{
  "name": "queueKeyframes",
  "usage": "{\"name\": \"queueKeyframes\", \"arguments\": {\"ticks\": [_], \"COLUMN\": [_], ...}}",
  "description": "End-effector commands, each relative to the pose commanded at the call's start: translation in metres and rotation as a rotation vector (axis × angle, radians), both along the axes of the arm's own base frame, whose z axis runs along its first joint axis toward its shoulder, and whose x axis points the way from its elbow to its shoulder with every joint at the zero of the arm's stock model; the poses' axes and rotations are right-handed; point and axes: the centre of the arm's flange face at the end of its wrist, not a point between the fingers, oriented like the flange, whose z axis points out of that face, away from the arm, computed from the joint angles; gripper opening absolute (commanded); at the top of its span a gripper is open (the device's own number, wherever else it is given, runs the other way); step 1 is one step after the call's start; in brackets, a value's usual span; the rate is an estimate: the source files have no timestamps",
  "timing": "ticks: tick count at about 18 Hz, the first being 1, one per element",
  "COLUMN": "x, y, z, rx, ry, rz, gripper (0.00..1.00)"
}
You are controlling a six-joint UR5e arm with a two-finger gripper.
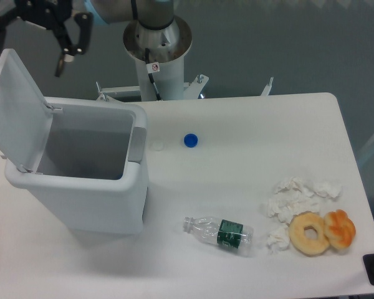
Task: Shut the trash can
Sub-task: 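Move the open gripper behind the raised trash can lid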
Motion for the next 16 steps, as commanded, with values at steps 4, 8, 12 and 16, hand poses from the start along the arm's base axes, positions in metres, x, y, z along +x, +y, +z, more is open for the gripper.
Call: {"name": "queueKeyframes", "arguments": {"ticks": [4, 8, 12, 16], "x": [0.008, 0.009, 0.006, 0.003], "y": [0.012, 0.016, 0.015, 0.015], "z": [-0.012, -0.016, -0.019, -0.027], "rx": [-0.020, -0.032, -0.049, -0.078], "ry": [-0.005, -0.007, 0.012, 0.033], "rz": [-0.033, -0.035, -0.022, -0.001], "gripper": [1.00, 1.00, 1.00, 1.00]}}
